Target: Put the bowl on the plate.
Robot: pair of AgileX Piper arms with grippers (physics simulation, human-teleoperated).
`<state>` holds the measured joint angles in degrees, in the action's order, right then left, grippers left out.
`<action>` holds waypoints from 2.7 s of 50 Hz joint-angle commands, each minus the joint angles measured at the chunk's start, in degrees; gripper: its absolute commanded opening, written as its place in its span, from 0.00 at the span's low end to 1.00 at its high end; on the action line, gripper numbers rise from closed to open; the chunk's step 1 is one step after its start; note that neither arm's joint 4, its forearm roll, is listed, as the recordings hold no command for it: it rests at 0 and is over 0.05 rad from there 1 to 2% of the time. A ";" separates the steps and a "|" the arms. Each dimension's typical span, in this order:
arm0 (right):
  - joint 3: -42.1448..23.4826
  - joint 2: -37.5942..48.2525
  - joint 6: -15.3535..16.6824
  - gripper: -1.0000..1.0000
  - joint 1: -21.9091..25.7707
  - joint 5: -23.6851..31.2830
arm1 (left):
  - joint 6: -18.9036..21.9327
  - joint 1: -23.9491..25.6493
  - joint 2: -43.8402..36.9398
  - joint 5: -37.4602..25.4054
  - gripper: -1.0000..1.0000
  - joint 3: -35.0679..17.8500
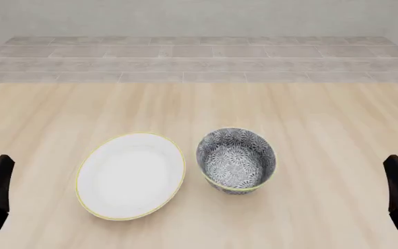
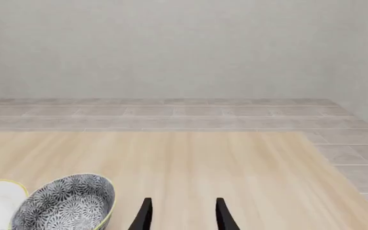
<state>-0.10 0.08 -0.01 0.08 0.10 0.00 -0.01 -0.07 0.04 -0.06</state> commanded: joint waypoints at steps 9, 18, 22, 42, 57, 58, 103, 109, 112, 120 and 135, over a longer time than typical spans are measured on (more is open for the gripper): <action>-0.95 0.07 0.43 1.00 1.49 1.28 | -0.42 0.13 0.02 0.65 1.00 -0.22; -1.75 0.30 0.42 1.00 2.11 1.49 | -0.45 0.27 -0.01 0.95 1.00 -0.17; -2.57 0.81 0.54 1.00 2.62 2.00 | -0.43 0.38 -0.03 1.10 1.00 -0.10; -4.89 10.42 1.17 1.00 7.23 -3.28 | -0.20 0.95 -0.66 1.97 1.00 0.00; -7.23 18.97 1.30 1.00 11.63 -8.07 | -0.43 1.35 -1.50 2.81 1.00 0.00; -7.33 19.68 1.52 1.00 11.80 -8.53 | -0.42 1.43 -1.50 2.82 1.00 0.00; -16.93 50.36 1.53 1.00 21.99 -18.98 | 0.29 2.09 -1.10 2.88 1.00 0.03; -18.31 52.77 1.92 1.00 22.57 -18.95 | 0.32 2.08 -1.53 3.33 1.00 0.03; -18.59 53.51 2.04 1.00 22.62 -19.12 | 0.45 2.13 -1.47 3.27 1.00 0.03; -20.29 56.72 1.71 1.00 23.12 -19.22 | 0.49 2.26 -1.45 3.24 1.00 0.03; -22.76 61.78 1.05 1.00 23.84 -19.09 | 0.58 2.37 -0.82 2.53 1.00 0.04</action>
<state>-21.24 58.47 1.39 23.43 -19.04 0.50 2.29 -1.28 3.01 -0.02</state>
